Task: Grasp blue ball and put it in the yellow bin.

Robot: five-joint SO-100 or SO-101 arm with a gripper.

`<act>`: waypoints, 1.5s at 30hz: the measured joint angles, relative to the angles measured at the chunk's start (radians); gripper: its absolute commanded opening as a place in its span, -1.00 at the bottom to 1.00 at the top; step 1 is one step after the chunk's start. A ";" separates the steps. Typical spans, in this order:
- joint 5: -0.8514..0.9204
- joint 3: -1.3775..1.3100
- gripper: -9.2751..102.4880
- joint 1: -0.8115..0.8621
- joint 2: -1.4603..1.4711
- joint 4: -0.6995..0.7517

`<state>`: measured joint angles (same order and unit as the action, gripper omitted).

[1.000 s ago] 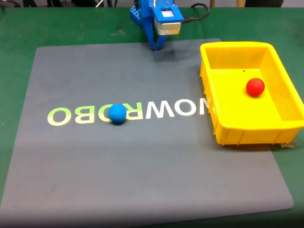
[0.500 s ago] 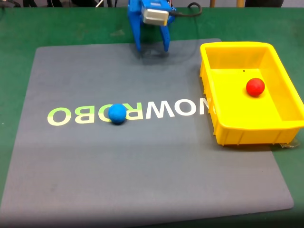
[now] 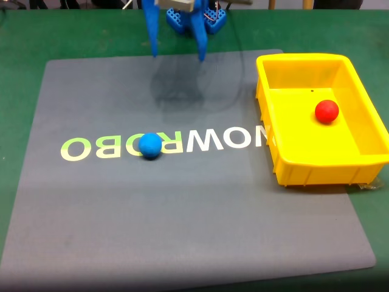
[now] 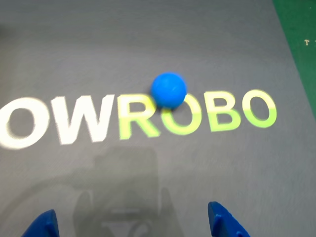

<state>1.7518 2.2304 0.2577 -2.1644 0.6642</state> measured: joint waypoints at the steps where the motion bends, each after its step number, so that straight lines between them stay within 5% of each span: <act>1: 0.003 -0.046 -0.21 0.008 0.071 -0.015; 29: 0.005 -0.839 -0.24 0.044 1.058 -0.049; 33: 0.005 -0.890 -0.37 0.044 1.111 -0.051; 37: 0.005 -0.900 -0.83 0.044 1.131 -0.051; 45: -0.017 -0.900 -0.83 0.038 1.134 -0.049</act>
<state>1.7349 1.3300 0.2961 -1.0308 0.6151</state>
